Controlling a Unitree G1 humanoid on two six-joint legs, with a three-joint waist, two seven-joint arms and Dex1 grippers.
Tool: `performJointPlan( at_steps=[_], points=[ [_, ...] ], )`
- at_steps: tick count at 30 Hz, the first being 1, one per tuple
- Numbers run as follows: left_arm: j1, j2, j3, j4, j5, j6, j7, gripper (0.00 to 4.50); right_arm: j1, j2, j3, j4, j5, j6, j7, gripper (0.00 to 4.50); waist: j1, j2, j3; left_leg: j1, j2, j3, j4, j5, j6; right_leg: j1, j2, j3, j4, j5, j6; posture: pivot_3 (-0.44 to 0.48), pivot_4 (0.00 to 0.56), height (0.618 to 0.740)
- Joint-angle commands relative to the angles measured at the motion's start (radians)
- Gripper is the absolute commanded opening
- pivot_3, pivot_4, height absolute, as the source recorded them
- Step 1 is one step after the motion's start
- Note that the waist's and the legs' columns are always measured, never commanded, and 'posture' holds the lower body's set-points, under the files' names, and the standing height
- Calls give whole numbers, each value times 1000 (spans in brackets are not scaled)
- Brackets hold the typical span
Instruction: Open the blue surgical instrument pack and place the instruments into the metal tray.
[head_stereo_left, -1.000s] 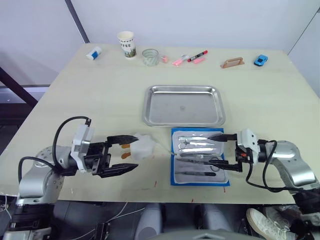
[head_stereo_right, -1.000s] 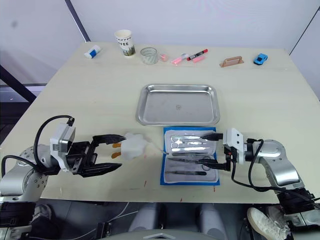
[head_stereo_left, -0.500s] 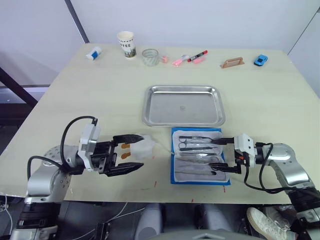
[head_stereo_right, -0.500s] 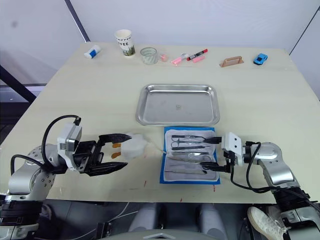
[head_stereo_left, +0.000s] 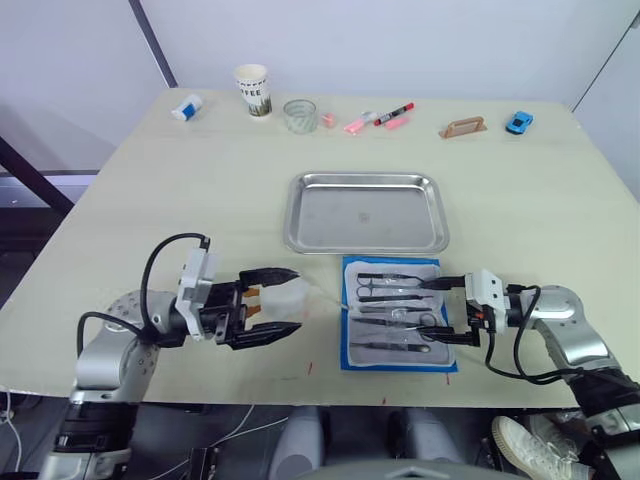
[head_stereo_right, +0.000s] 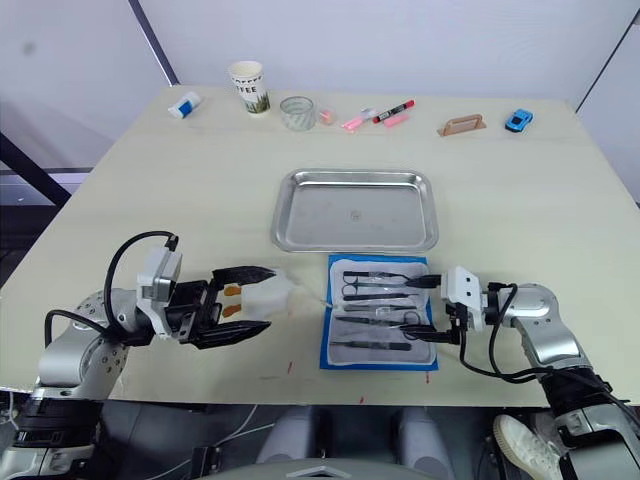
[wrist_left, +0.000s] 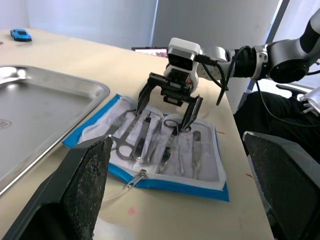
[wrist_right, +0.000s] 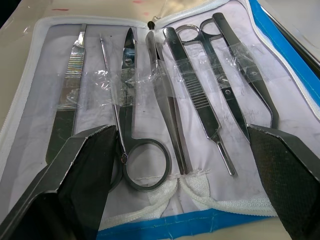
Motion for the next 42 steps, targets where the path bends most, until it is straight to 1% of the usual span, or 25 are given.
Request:
performJointPlan(
  at_steps=[1, 9, 12, 14, 21, 24, 29, 33, 36, 40, 42],
  points=[
    [-8, -1, -2, -11, 3, -10, 7, 4500, 27, -6, 37, 66, -67, 42, -17, 4448, 0, -1, 0, 0, 0, 0, 0, 0, 0, 0, 0, 0, 0, 0, 0, 0, 150, 740],
    [5, -16, -1, -6, 37, -13, 65, 4500, 31, -2, 40, 61, -66, 54, -23, 4448, 0, -1, -1, 2, 0, 0, -1, 0, 0, 1, 0, 0, 0, 0, 0, 0, 150, 740],
    [1, -21, 8, 10, 43, -6, 96, 4500, 32, 0, 39, 57, -65, 56, -26, 4448, 0, -1, -1, 2, 0, 0, -1, 0, 0, 1, 0, 0, 0, 0, 0, 0, 150, 740],
    [-1, -24, 18, 32, 56, -30, 106, 4500, 33, 1, 38, 49, -64, 61, -28, 4448, -1, -1, -1, 2, 0, 1, -2, 0, 0, 1, 0, 0, 0, 0, -1, 0, 150, 740],
    [3, 6, 30, 83, 70, -29, 93, 4500, 40, 6, 39, 25, -61, 71, -34, 4448, -2, -1, -1, 9, 0, 3, -5, 0, 0, 5, 0, 3, 0, -1, -2, 0, 150, 740],
    [5, 23, 35, 100, 97, -35, 116, 4500, 44, 4, 38, 15, -60, 76, -38, 4448, -2, -1, -1, 9, 1, 3, -5, 0, 0, 5, 0, 3, 0, -1, -2, 0, 150, 740],
    [4, 55, 23, 104, 122, -20, 120, 4500, 47, 2, 41, 5, -60, 82, -39, 4448, -2, -1, -1, 9, 1, 3, -5, 0, 0, 5, 0, 3, 0, -1, -2, 0, 150, 740],
    [-67, 87, -32, 72, 149, 57, 141, 4500, 46, 3, 43, 0, -59, 88, -40, 4448, -1, -1, -1, 9, 1, 3, -5, 0, 0, 5, 0, 2, 0, -1, -2, 0, 150, 740],
    [-133, 86, -76, 37, 153, 137, 179, 4500, 43, 4, 43, -5, -60, 94, -40, 4448, -2, -1, -1, 9, 1, 3, -5, 0, 0, 5, 0, 2, 0, -1, -2, 0, 150, 740],
    [-205, 68, -145, -6, 163, 189, 201, 4500, 42, 5, 45, -9, -62, 98, -46, 4448, -5, -1, -1, 9, 1, 3, -5, 0, 0, 5, 1, 3, 0, -1, -2, 0, 150, 740],
    [-274, 40, -187, 39, 185, 200, 209, 4500, 43, 7, 45, -15, -61, 101, -51, 4448, -7, 0, 0, 9, 1, 3, -5, 0, 0, 5, 1, 4, 0, -2, -2, 0, 150, 740]
  ],
)
